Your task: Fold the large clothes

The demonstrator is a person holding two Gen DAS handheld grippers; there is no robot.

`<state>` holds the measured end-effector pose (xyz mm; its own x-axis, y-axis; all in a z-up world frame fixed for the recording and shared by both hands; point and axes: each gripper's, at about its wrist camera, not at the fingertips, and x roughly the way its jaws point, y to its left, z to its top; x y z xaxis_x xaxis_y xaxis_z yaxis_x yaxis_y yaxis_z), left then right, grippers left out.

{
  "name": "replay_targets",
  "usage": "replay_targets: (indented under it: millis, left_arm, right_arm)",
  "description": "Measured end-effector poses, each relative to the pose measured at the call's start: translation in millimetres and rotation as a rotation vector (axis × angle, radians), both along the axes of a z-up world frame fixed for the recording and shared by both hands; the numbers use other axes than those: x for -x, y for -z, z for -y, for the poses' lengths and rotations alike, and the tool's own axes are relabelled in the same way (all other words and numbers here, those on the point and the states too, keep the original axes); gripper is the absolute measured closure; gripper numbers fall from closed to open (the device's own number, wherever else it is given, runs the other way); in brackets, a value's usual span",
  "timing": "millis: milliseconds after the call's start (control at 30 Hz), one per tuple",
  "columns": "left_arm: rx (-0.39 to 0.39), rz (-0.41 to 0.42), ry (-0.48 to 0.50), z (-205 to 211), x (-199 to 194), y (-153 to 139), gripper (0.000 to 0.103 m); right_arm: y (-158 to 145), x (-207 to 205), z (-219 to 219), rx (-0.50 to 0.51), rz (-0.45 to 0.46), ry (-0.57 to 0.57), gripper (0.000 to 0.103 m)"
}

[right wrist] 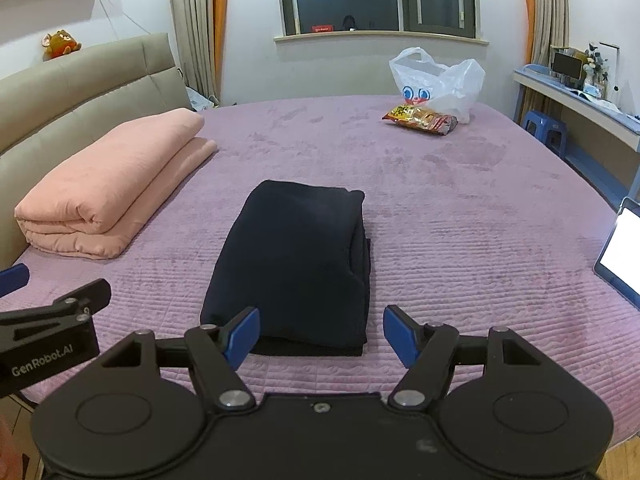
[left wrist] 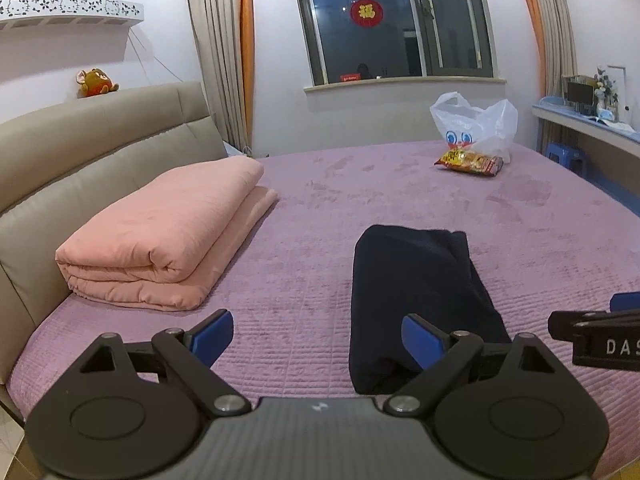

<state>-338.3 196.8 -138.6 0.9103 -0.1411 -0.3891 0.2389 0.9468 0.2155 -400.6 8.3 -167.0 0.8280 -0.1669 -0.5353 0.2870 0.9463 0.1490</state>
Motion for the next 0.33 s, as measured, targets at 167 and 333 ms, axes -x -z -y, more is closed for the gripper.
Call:
replay_targets:
  millis: [167,333]
  left_arm:
    - [-0.009,-0.04,-0.017,2.7,-15.4,13.3,0.011]
    - [-0.01,0.004,-0.039,1.6,-24.2,24.9,0.013]
  right_arm:
    - [10.0,-11.6,3.1,-0.016,-0.02,-0.006,0.022]
    - [22.1,-22.0,6.8,-0.023,-0.04,0.004,0.022]
